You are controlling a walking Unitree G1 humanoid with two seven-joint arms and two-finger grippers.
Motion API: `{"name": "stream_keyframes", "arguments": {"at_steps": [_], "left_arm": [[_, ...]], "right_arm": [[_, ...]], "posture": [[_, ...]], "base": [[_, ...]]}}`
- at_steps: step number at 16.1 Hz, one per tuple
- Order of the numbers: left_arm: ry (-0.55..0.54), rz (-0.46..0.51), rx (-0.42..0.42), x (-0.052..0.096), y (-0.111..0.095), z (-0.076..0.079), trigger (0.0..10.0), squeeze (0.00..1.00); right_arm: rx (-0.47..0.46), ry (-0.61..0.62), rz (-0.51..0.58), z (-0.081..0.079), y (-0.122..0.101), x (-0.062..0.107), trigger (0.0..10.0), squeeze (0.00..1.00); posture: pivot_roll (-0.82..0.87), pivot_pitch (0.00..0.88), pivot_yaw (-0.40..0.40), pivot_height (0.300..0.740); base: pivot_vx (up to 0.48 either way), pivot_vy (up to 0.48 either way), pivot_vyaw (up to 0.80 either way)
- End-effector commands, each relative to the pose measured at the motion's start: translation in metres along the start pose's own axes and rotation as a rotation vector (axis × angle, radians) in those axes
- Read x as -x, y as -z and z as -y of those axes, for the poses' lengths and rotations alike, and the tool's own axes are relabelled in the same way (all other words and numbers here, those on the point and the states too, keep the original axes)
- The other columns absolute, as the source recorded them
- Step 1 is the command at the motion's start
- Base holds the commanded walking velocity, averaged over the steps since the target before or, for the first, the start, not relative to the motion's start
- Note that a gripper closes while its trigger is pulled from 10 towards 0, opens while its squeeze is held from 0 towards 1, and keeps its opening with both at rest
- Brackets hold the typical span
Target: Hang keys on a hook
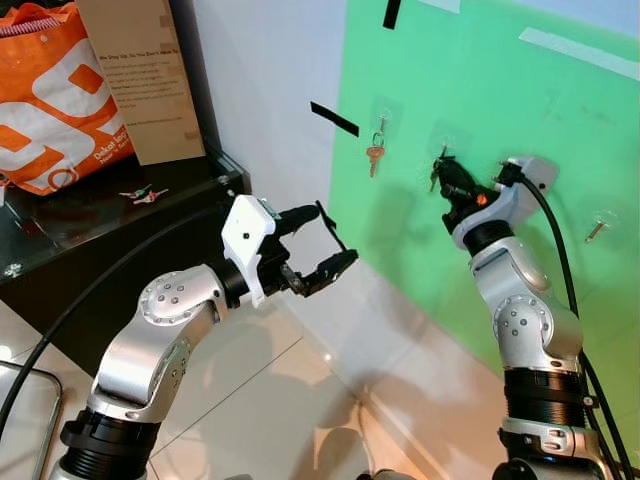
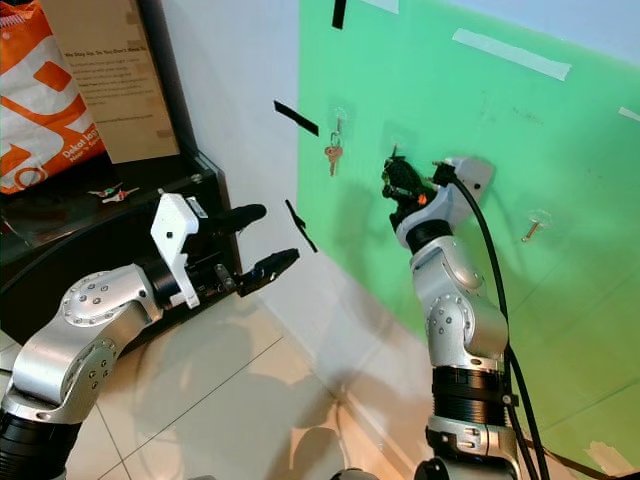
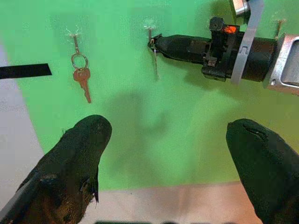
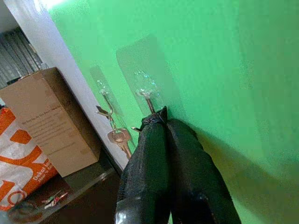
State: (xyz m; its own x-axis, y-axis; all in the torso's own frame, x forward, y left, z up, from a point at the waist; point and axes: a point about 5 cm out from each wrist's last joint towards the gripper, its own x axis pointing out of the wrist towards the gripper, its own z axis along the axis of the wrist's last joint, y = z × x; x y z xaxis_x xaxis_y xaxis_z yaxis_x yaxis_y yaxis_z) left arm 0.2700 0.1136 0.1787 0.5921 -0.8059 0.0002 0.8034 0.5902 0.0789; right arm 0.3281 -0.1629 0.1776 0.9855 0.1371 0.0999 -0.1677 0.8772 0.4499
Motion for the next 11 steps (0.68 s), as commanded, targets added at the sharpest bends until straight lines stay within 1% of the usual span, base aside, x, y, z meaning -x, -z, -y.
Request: {"name": "stream_keyframes", "arguments": {"at_steps": [1,5,6,7,8,9,10,11], "left_arm": [[0.009,-0.007,-0.015,-0.002,-0.001,-0.001,10.0,0.0],[0.017,-0.01,-0.014,-0.002,-0.001,0.0,10.0,0.0],[0.019,-0.01,-0.013,-0.002,0.0,0.0,10.0,0.0],[0.022,-0.011,-0.01,-0.002,0.0,0.001,10.0,0.0],[0.023,-0.011,-0.009,-0.002,0.0,0.001,10.0,0.0],[0.023,-0.012,-0.006,-0.002,0.001,0.001,10.0,0.0],[0.022,-0.012,-0.005,-0.002,0.001,0.001,10.0,0.0],[0.021,-0.013,-0.004,-0.002,0.001,0.001,10.0,0.0]], "right_arm": [[-0.01,0.014,0.033,0.002,-0.006,-0.002,10.0,0.0],[0.04,0.022,-0.046,0.001,0.007,0.0,10.0,0.0],[0.05,0.011,-0.075,0.001,0.012,0.002,10.0,0.0],[0.085,-0.003,-0.132,0.001,0.02,0.006,10.0,0.0],[0.095,-0.002,-0.15,0.002,0.023,0.008,10.0,0.0],[0.106,0.013,-0.168,0.006,0.027,0.011,10.0,0.18],[0.105,0.017,-0.174,0.007,0.029,0.012,10.0,0.18],[0.1,0.018,-0.173,0.008,0.03,0.015,10.0,1.0]], "posture": [[-0.03,0.0,0.003,0.74],[-0.03,0.0,0.007,0.74],[-0.03,0.0,0.007,0.74],[-0.03,0.0,0.007,0.74],[-0.03,0.0,0.007,0.74],[-0.03,0.0,0.006,0.74],[-0.03,0.0,0.006,0.74],[-0.04,0.0,0.005,0.74]], "base": [[0.0,0.0,0.0],[0.0,0.0,0.0],[0.0,0.0,0.0],[0.0,0.0,0.0],[0.0,0.0,0.0],[0.0,0.0,0.0],[0.0,0.0,0.0],[0.0,0.0,0.0]]}}
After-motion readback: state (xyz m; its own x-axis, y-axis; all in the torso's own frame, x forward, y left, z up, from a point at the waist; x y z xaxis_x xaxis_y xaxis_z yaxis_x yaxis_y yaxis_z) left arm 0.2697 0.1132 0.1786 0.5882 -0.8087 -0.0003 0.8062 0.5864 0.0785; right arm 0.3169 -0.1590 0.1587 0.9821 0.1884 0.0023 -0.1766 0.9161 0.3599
